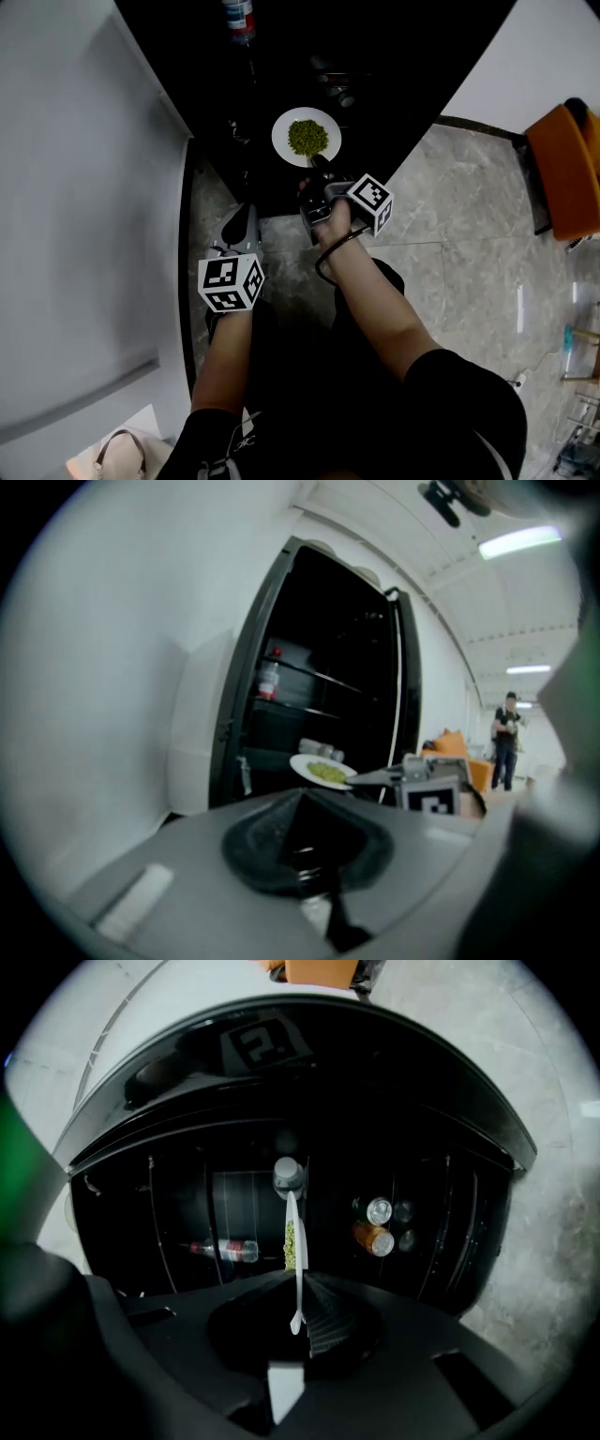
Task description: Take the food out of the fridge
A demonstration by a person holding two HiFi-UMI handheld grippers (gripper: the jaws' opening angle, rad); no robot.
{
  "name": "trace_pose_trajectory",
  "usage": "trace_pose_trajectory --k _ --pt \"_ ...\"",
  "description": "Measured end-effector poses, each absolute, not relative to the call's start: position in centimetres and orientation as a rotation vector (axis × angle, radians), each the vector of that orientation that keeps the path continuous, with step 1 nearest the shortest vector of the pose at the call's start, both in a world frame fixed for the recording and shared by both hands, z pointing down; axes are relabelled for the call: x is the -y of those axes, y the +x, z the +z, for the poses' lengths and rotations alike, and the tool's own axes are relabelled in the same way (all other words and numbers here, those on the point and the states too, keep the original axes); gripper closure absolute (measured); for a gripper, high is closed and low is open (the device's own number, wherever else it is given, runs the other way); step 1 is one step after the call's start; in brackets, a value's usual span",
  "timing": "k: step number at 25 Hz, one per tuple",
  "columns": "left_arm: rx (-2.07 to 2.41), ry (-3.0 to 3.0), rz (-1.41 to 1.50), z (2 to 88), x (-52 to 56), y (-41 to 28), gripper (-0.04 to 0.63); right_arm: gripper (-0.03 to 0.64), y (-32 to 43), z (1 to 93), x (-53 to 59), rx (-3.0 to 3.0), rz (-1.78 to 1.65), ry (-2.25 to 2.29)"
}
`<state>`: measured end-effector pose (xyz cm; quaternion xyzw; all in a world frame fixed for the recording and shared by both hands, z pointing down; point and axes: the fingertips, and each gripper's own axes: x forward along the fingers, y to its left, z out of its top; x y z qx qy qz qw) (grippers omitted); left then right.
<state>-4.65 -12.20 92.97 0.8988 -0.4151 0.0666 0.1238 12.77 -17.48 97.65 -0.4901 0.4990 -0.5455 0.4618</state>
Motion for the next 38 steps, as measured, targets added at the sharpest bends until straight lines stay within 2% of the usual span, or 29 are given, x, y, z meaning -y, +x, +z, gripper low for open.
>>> trace_pose_trajectory --k 4,10,29,38 --pt "1.222 2.587 0.186 91.7 12.5 -4.6 0.597 0.606 11.9 96.4 14.6 -1.249 -1.384 -1.203" --pt "1.217 2.555 0.202 83.9 11.7 -4.4 0.597 0.606 10.0 89.9 10.8 -1.286 -1.467 -1.212" --pt "1.101 2.657 0.296 44.6 4.5 -2.9 0.597 0.606 9.3 50.3 -1.1 -1.296 -1.496 -1.215" --pt "1.071 2.715 0.265 39.7 3.0 -1.8 0.597 0.606 10.9 44.4 -2.8 -1.302 -1.420 -1.204"
